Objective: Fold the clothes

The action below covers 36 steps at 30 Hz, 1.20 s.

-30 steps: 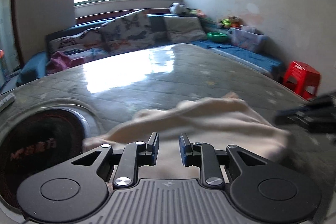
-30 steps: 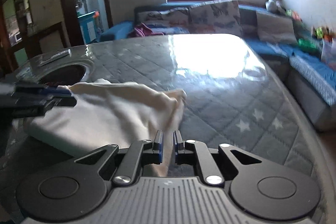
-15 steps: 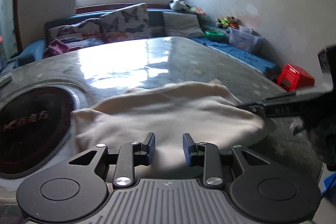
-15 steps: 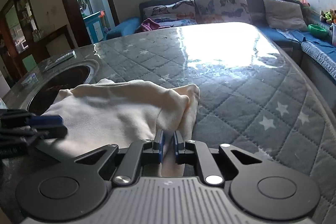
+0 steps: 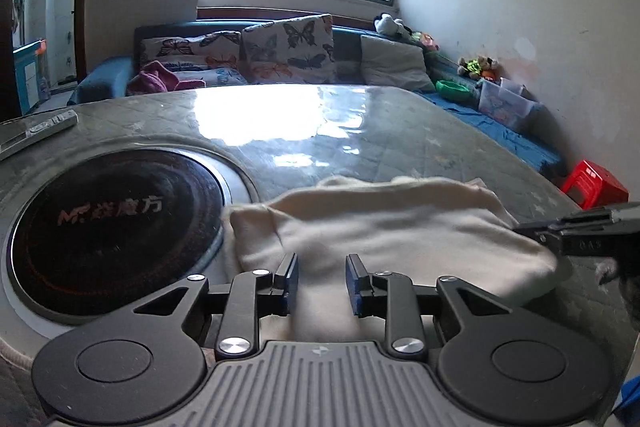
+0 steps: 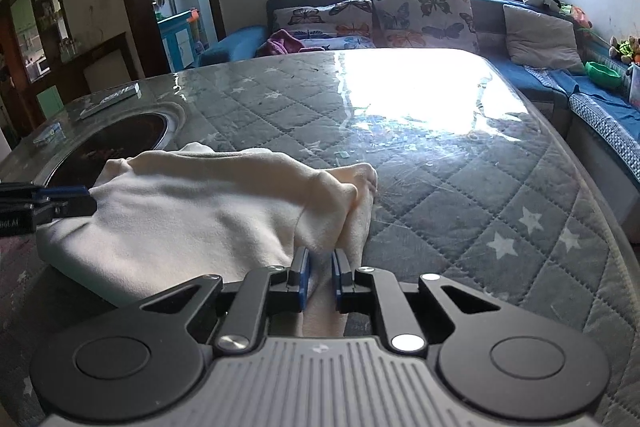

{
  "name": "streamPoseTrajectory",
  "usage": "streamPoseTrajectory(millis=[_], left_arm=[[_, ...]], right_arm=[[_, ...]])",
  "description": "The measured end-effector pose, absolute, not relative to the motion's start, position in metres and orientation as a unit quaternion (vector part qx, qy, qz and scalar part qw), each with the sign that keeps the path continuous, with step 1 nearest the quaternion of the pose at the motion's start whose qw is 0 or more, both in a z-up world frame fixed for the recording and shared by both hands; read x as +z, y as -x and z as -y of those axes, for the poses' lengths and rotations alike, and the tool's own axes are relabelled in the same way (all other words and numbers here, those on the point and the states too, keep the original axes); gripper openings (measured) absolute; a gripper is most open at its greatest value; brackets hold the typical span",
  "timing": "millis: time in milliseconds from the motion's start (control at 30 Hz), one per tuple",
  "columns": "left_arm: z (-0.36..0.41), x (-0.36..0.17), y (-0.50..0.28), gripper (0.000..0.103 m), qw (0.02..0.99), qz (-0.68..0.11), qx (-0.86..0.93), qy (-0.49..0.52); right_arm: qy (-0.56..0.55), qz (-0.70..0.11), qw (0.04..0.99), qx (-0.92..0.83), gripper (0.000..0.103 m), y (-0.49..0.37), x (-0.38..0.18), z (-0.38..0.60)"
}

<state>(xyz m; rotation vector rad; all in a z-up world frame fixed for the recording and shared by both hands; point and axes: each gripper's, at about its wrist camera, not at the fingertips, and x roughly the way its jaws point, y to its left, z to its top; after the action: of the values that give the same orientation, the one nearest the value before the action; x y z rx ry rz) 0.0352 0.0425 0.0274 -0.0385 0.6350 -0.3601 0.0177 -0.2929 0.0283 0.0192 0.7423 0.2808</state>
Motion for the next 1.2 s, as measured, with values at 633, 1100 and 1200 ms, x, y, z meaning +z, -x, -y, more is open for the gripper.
streamPoseTrajectory(millis=[633, 1100, 1200], left_arm=[[-0.042, 0.018, -0.102, 0.029, 0.93, -0.341, -0.137, -0.014], [-0.013, 0.028, -0.114, 0.028, 0.928, -0.328, -0.175, -0.025], [-0.006, 0.024, -0.123, 0.029, 0.925, -0.336, -0.176, -0.03]], right_arm=[[0.045, -0.343, 0.924, 0.165, 0.01, -0.073, 0.04, 0.248], [0.044, -0.339, 0.92, 0.191, 0.009, -0.09, 0.042, 0.226], [0.048, -0.349, 0.916, 0.192, 0.009, -0.098, 0.034, 0.218]])
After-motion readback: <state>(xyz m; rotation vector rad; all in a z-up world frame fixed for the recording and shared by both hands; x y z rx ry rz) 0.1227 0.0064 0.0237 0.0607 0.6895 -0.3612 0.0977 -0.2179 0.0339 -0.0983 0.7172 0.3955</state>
